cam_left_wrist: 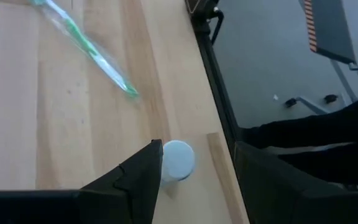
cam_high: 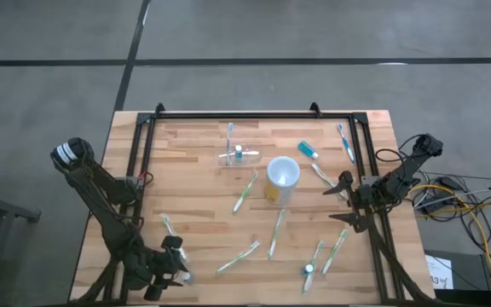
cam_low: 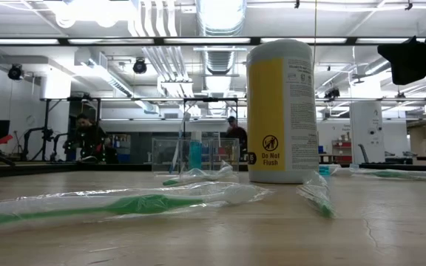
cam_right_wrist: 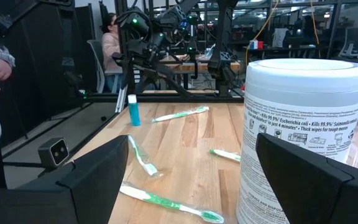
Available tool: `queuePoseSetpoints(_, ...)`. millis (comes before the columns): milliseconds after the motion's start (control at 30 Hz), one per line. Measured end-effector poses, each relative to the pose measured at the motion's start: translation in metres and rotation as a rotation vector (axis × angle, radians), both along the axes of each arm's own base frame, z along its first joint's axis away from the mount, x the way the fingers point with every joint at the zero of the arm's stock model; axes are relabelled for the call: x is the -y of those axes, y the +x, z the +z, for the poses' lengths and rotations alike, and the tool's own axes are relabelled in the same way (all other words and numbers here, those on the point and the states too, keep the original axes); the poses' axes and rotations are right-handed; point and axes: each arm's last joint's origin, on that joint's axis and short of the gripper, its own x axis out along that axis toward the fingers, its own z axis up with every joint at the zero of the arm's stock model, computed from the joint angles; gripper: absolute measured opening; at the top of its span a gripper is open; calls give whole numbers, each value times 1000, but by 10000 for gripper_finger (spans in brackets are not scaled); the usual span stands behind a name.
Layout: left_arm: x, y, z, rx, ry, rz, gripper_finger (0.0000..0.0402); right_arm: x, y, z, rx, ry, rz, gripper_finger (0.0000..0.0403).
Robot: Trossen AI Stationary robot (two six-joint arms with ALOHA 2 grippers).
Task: Pick & Place toothbrushing station
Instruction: Put the blue mouthwash into the middle section of the transparent organizer
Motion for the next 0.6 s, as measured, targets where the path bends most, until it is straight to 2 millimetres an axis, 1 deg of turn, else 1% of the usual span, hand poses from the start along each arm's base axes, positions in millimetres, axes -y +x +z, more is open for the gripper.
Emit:
queuePoseSetpoints(200, -3, -2, -8, -7, 9, 11, 207, 0, 0, 0, 0, 0, 0, 343)
queuePoseSetpoints(467, -7, -4, -19, -9, 12, 13, 207, 0, 0, 0, -1, 0, 0, 350)
queuePoseSetpoints(600, -8, -3, -19, 20, 23, 39, 207, 0, 0, 0, 0, 0, 0, 347)
